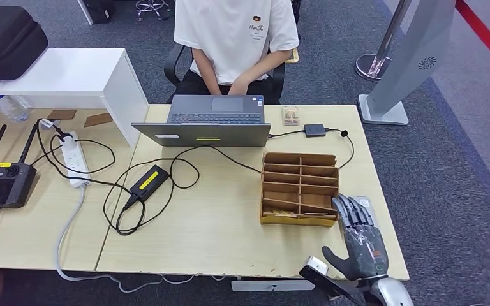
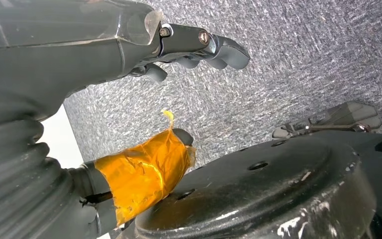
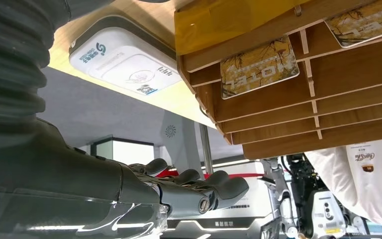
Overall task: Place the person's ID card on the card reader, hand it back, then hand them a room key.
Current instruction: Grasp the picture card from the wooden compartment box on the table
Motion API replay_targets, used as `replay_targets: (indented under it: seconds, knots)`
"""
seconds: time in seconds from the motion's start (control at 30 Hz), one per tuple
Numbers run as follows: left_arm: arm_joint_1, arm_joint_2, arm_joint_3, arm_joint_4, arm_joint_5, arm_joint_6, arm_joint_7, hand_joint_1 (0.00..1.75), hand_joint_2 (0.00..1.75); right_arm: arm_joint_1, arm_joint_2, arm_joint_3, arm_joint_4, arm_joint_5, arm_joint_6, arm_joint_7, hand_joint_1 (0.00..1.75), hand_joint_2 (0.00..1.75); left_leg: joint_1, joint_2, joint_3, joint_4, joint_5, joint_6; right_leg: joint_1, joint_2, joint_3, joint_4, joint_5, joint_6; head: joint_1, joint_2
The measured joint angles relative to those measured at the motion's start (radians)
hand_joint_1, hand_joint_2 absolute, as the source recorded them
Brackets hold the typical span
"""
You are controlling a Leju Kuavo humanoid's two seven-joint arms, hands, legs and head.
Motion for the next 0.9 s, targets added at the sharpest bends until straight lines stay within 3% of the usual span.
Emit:
replay_targets:
  seconds: [0.9]
  knots:
    - [-0.006,0.002,-0.022,0.0,-0.015,-0.004,0.019,0.0,1.75,-0.104,0.073,0.0,0.159,-0.002,0.029,-0.023,0.0,1.75,0.0,0.0,0.0,0.0,0.0,0.0,0.0,0.0,0.0,0.0,0.0,0.0,0.0,0.0]
